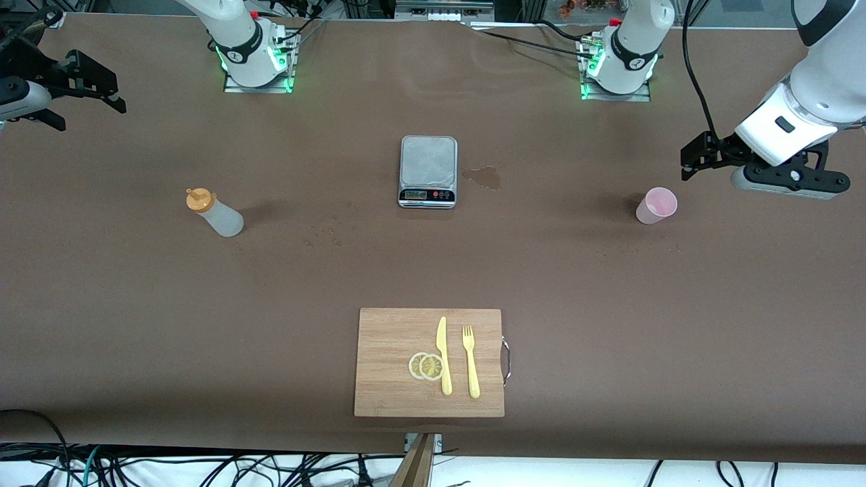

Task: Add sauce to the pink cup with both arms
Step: 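Move the left gripper down toward the pink cup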

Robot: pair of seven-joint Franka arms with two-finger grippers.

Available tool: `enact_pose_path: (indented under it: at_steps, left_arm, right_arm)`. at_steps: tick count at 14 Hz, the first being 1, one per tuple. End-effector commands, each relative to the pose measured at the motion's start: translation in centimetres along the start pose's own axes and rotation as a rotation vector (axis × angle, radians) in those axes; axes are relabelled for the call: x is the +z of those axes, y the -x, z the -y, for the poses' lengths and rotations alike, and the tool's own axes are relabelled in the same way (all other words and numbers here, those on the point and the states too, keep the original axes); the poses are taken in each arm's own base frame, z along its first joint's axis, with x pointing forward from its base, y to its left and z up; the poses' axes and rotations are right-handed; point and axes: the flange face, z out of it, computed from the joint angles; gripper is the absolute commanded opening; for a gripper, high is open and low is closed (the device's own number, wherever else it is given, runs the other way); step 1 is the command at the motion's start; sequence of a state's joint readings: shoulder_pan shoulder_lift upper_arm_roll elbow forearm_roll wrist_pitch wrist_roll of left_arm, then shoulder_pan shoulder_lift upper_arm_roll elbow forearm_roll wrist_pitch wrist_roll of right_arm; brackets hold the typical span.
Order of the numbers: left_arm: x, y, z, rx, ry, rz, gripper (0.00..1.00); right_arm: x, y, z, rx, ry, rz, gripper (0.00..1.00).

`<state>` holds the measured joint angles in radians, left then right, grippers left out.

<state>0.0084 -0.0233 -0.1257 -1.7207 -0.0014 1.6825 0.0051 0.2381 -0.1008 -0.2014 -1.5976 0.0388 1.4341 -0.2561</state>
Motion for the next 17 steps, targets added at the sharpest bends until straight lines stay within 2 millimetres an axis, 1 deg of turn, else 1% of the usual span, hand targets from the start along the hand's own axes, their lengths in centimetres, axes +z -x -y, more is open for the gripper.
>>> enact_pose_path:
  at_steps: [1,2,6,11,14,16,17]
  left_arm:
    - [-0.7,0.3,0.1,0.0,0.015,0.003,1.0]
    - [-0.7,0.3,0.1,0.008,0.015,0.003,1.0]
    - [-0.7,0.3,0.1,0.008,0.015,0.005,1.0]
    - [-0.5,0.5,0.1,0.008,0.015,0.023,1.0]
    - [-0.5,0.6,0.1,0.002,0.015,0.033,1.0]
    - [-0.4,0.6,0.0,0.002,0.014,0.036,1.0]
    - [-0.3,0.6,0.0,0.002,0.014,0.039,1.0]
  right_arm:
    - [0.3,0.4,-0.2,-0.012,-0.002,0.011,1.0]
    - [0.8,0.4,-0.2,-0.012,-0.005,0.024,1.0]
    - [0.2,-0.1,-0.3,-0.01,0.008,-0.018,1.0]
    - [-1.1,0.8,-0.3,-0.006,0.006,-0.047,1.0]
    - [-1.4,0.7,0.2,-0.012,0.013,-0.06,1.0]
    - [-1.5,0.9,-0.1,-0.014,0.013,-0.061,1.0]
    - [-2.0,1.4,-0.5,-0.007,0.013,-0.072,1.0]
